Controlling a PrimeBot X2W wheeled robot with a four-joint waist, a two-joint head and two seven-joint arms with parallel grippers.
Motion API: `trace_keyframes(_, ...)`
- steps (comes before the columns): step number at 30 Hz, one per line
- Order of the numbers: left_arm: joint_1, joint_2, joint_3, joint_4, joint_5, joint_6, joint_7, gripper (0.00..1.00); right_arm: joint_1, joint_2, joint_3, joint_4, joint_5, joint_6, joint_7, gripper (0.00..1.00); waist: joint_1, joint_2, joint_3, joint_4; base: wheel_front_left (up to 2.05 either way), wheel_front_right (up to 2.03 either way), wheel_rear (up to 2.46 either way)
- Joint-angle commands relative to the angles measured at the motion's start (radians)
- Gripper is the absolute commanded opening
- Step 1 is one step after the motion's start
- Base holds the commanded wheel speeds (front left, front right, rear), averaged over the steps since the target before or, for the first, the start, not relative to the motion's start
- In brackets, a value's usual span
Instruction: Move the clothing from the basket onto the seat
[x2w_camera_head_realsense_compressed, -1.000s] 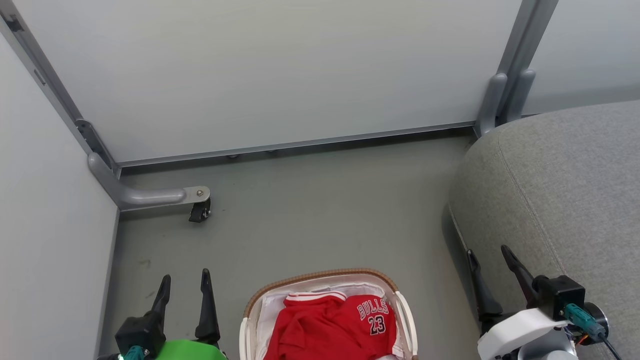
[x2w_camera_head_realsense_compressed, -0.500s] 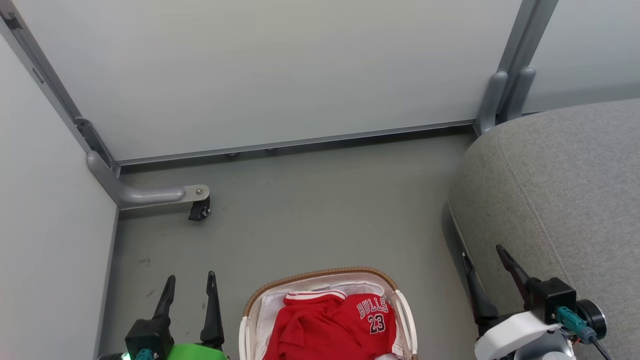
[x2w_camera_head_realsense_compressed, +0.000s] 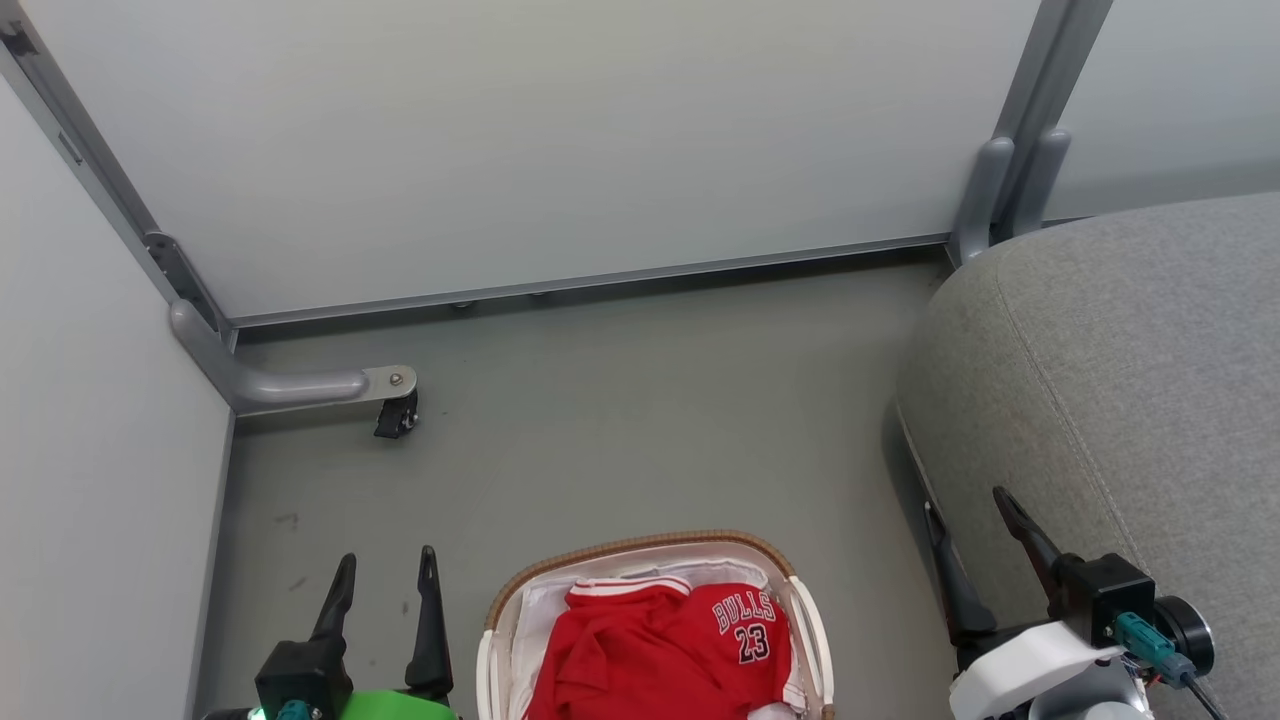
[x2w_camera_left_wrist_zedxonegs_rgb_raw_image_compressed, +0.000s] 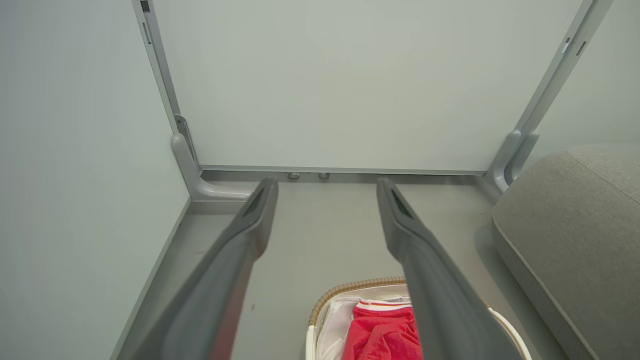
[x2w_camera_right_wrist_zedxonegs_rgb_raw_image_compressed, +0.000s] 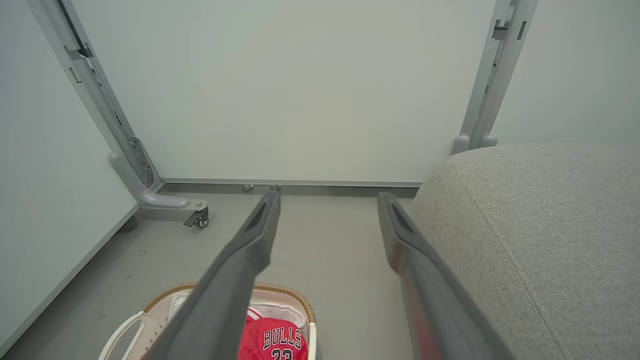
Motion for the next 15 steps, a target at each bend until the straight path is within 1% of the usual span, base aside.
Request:
trace_keyframes(1,0.004,0.006,-0.003,0.003,0.004,-0.004,-0.001,1.00,0.007,-0.006,-0.003,-0.009,0.000,0.000,-0.005,1.00,0.0000,0.0000,0.005,0.000,0.00,0.00,0.00)
trace_keyframes(7,-0.053,0.006,-0.046,0.007,0.030,-0.014,-0.001,1.00,-0.023,-0.006,-0.008,-0.030,-0.003,0.000,-0.005,1.00,0.0000,0.0000,0.054,-0.006,0.00,0.00,0.00)
trace_keyframes(11,-0.123,0.006,-0.089,0.027,0.078,-0.026,-0.001,1.00,-0.059,-0.005,-0.010,-0.057,-0.005,0.000,-0.005,1.00,0.0000,0.0000,0.118,-0.018,0.00,0.00,0.00)
trace_keyframes(15,-0.219,0.006,-0.137,0.090,0.113,-0.039,0.000,1.00,-0.104,-0.005,-0.005,-0.091,-0.008,0.000,-0.004,1.00,0.0000,0.0000,0.196,-0.047,0.00,0.00,0.00)
